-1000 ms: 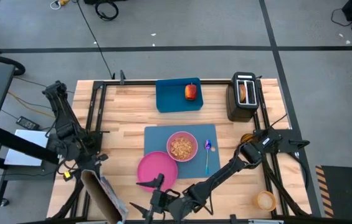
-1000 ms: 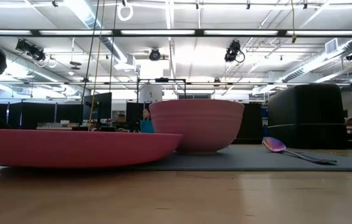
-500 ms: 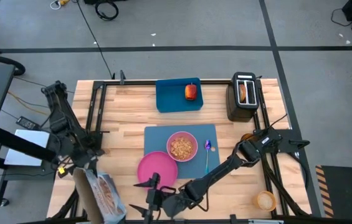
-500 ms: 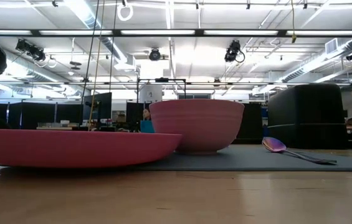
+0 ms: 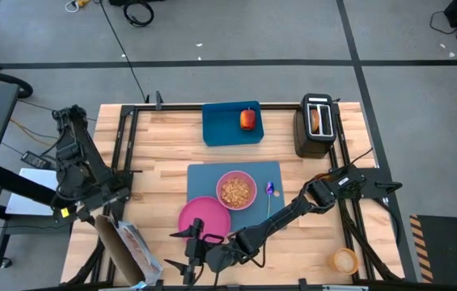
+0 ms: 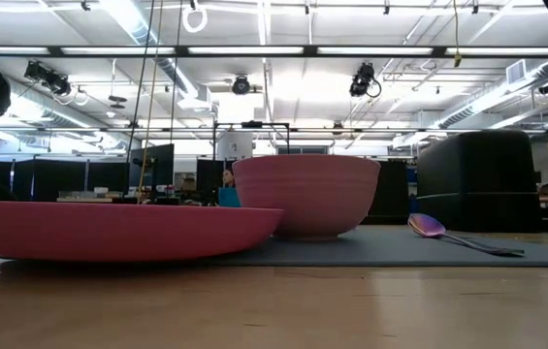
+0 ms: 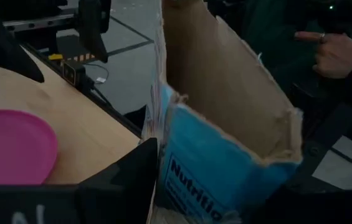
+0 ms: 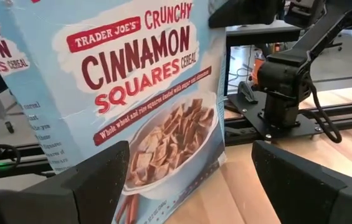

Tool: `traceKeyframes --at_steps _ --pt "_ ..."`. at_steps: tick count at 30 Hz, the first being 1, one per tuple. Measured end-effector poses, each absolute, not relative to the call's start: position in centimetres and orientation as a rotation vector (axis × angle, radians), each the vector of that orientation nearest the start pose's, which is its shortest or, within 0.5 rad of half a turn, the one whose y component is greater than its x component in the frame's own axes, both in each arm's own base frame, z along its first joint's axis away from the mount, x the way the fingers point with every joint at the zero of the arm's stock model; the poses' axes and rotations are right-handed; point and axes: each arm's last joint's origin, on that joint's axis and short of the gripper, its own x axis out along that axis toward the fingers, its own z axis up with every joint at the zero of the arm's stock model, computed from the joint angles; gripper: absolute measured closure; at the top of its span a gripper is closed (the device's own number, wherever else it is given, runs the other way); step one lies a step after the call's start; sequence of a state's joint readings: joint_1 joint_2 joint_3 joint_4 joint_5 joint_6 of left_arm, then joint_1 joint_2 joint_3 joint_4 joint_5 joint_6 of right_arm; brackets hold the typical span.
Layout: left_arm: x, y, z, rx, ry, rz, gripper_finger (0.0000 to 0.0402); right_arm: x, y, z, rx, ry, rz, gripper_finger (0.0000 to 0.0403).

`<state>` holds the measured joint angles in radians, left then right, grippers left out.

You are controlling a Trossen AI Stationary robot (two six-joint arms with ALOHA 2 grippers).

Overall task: Arrange a breakfast setting
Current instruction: Pour the cereal from the blue cereal box into the pink bowl, then put the yellow cup to the top right of the pink bowl

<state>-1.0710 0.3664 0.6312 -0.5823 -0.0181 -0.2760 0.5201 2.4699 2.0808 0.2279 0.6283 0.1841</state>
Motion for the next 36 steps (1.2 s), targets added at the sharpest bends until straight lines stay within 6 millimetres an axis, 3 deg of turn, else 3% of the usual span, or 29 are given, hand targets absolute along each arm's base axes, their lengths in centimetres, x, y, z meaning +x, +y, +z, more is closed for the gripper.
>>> traceKeyframes --at_steps 5,14,22,28,36 --pt "4.2 -7.6 29.4 -0.093 0.381 -1.004 0.0184 50.0 26.7 21.6 0.101 0.124 -0.119 0.0055" --pt "4.2 -7.6 30.3 -0.043 0.281 -1.024 0.0110 50.0 26.6 21.6 0.102 0.124 -0.120 0.0052" --pt "4.1 -6.4 33.3 -0.003 0.118 -0.897 0.0106 50.0 26.6 21.6 0.099 0.128 -0.120 0.0052" --pt "4.1 -6.2 34.6 -0.064 0.021 -0.844 0.0106 50.2 26.1 21.2 0.097 0.159 -0.139 0.0053" --pt "4.2 -6.1 34.8 -0.100 0.018 -0.826 0.0109 50.3 25.9 21.2 0.072 0.160 -0.139 0.0053"
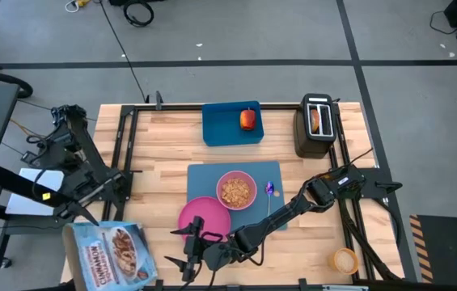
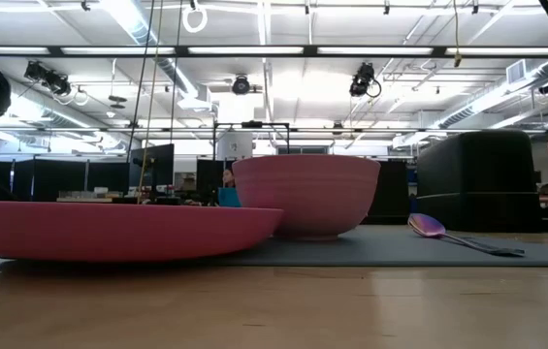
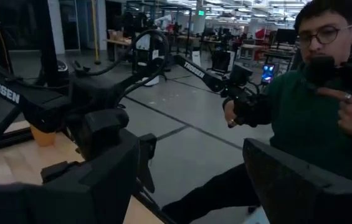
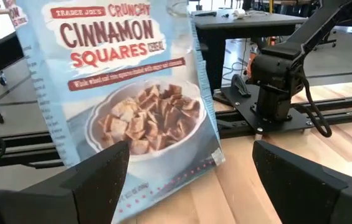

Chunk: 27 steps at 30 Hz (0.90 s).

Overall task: Arrange a breakfast setting
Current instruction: Put the yellow cup to the top right of the pink bowl

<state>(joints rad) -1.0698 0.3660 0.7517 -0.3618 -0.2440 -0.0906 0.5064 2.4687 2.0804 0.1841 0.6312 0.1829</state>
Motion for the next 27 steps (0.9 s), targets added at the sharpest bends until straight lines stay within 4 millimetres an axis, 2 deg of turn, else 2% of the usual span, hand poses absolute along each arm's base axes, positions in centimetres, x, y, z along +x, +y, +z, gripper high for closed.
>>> traceKeyframes --at_steps 6,11,17,21,27 --pt "4.3 -6.0 35.5 -0.121 -0.052 -0.753 0.0111 50.3 25.9 21.2 0.047 0.162 -0.134 0.0053" --pt "5.2 -6.3 35.3 -0.100 -0.032 -0.526 0.0111 49.8 25.2 23.0 0.052 0.247 -0.025 0.0053" --pt "7.3 -7.2 34.9 -0.063 0.015 -0.276 0.0111 48.3 22.6 25.7 -0.081 0.434 -0.019 0.0053" --pt "9.0 -7.7 34.0 -0.053 0.079 -0.153 0.0111 46.4 21.2 27.6 -0.174 0.562 -0.059 0.0054" --pt "12.9 -7.9 32.3 -0.049 0.188 0.047 0.0111 43.6 19.0 28.9 -0.158 0.682 -0.135 0.0055"
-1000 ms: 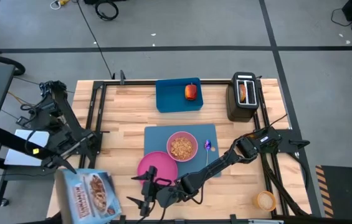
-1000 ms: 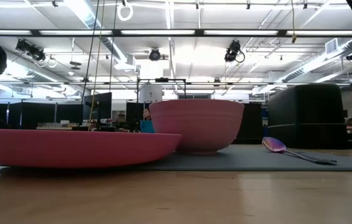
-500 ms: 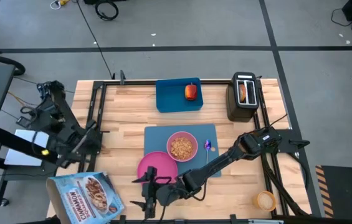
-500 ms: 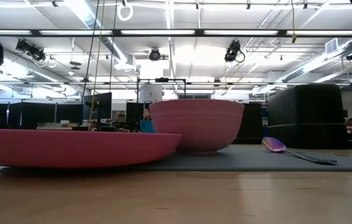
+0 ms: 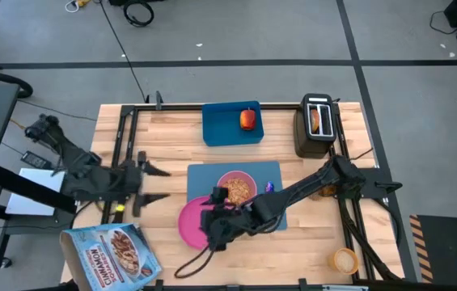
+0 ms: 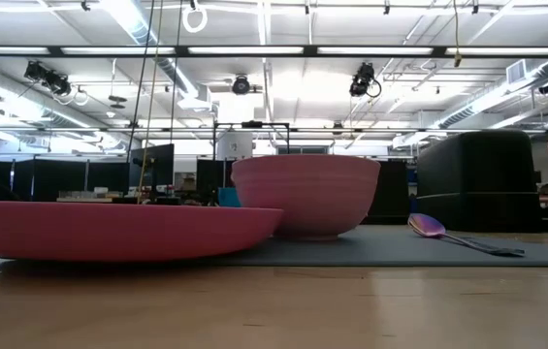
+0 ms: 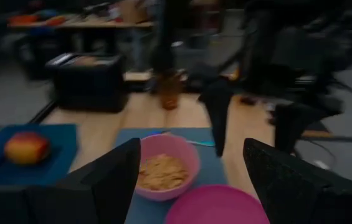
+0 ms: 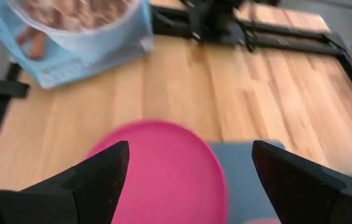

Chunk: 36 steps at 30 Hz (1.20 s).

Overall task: Arrange a breakfast setting
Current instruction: Put the yellow cup to the top right of the pink bowl

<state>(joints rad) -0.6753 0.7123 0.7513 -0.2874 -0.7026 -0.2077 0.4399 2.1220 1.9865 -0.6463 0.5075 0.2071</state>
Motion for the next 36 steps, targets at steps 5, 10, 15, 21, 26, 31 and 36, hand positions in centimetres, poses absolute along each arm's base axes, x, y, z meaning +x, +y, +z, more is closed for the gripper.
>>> traceKeyframes --at_steps 5,10,15,21,26,31,36 --pt "15.2 -7.2 31.2 -0.082 0.255 0.139 0.0111 40.2 17.5 28.6 -0.077 0.715 -0.221 0.0055" --pt "17.1 -6.5 29.8 -0.103 0.311 0.215 0.0111 35.7 15.8 27.4 0.090 0.691 -0.427 0.0055" --pt "18.5 -6.3 28.0 -0.101 0.322 0.256 0.0111 32.0 13.6 25.9 0.422 0.763 -0.595 0.0055" --pt "19.6 -5.8 26.5 -0.121 0.291 0.288 0.0111 28.3 11.7 27.6 0.544 0.942 -0.742 0.0055" --pt "19.8 -5.5 26.4 -0.123 0.292 0.309 0.0111 25.9 11.1 30.5 0.542 1.156 -0.784 0.0055" --pt "19.9 -5.5 26.4 -0.124 0.290 0.308 0.0111 23.8 11.0 32.5 0.538 1.318 -0.770 0.0055" --pt "19.8 -5.5 26.4 -0.121 0.292 0.309 0.0111 22.1 12.6 32.5 0.592 1.406 -0.667 0.0055"
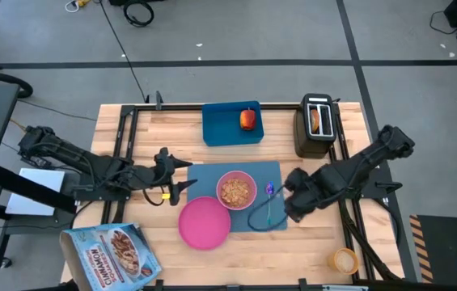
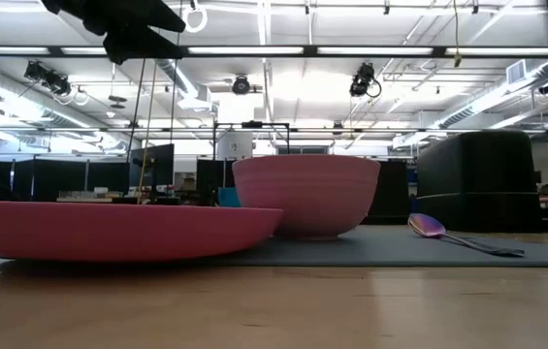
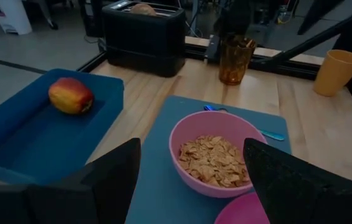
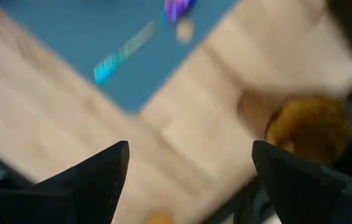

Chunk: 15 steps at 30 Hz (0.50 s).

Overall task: Arrange a breakfast setting
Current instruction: Put the yellow cup to the top right of the pink bowl

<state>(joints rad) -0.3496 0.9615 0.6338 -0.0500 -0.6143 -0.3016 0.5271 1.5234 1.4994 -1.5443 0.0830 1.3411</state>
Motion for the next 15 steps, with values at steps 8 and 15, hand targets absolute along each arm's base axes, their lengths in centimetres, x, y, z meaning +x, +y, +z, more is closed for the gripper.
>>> traceKeyframes --at_steps 8,15 --pt "19.9 -5.5 26.5 -0.075 0.292 0.301 0.0111 19.8 18.9 31.5 0.744 1.564 -0.547 0.0055" --pt "20.1 -5.4 27.3 -0.057 0.222 0.291 0.0111 16.8 22.0 31.2 0.842 1.590 -0.677 0.0055"
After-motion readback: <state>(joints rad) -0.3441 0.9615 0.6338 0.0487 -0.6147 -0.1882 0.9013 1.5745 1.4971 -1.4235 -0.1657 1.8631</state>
